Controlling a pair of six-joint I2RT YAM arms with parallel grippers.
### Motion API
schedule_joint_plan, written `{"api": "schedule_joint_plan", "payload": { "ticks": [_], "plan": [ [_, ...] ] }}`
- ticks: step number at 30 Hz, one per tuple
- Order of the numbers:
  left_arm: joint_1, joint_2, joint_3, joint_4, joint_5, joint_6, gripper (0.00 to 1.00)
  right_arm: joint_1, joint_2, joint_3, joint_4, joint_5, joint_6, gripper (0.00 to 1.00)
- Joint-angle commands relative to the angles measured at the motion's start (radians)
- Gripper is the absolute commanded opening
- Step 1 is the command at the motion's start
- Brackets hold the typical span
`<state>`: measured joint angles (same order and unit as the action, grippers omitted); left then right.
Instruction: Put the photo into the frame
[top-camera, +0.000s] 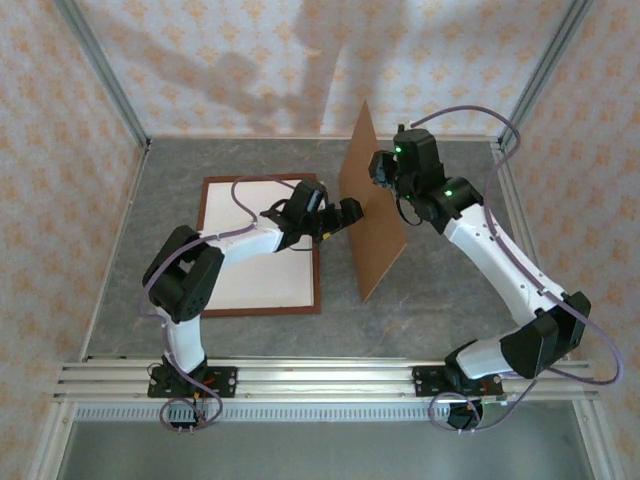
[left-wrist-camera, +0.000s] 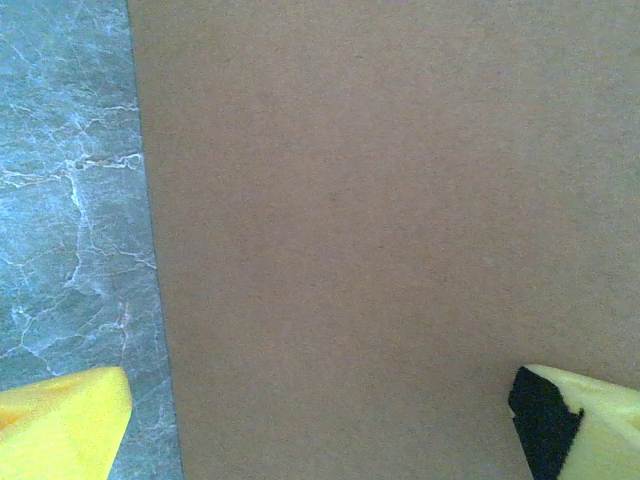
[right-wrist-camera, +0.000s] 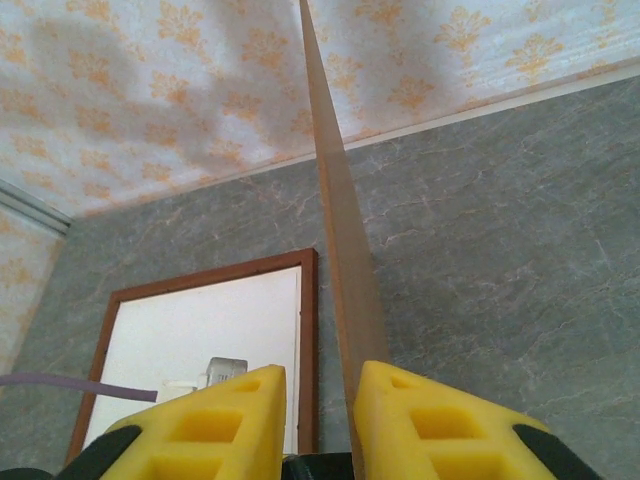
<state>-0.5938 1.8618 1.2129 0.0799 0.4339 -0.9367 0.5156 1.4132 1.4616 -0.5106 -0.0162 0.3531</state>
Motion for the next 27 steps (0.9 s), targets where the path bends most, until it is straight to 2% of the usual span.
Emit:
{"api": "schedule_joint_plan", "payload": {
  "ticks": [1,13,20,27],
  "plan": [
    [-0.003,-0.051,-0.020,0.000,-0.001,0.030,0.99,0.046,0.078,-0.004,-0.260,-0.003,-0.038,0.27],
    [0.008,-0.107,-0.067,-0.014,-0.033,0.048,0.99,0.091,0.144,0.072,-0.329,0.046,-0.068,0.28],
    [0.010,-0.124,-0.072,-0.033,-0.046,0.062,0.99,0.086,0.144,0.131,-0.392,0.113,-0.102,0.17],
    [0.014,-0.160,-0.068,-0.074,-0.074,0.101,0.99,0.030,0.137,0.200,-0.438,0.059,-0.123,0.04]
  ]
}}
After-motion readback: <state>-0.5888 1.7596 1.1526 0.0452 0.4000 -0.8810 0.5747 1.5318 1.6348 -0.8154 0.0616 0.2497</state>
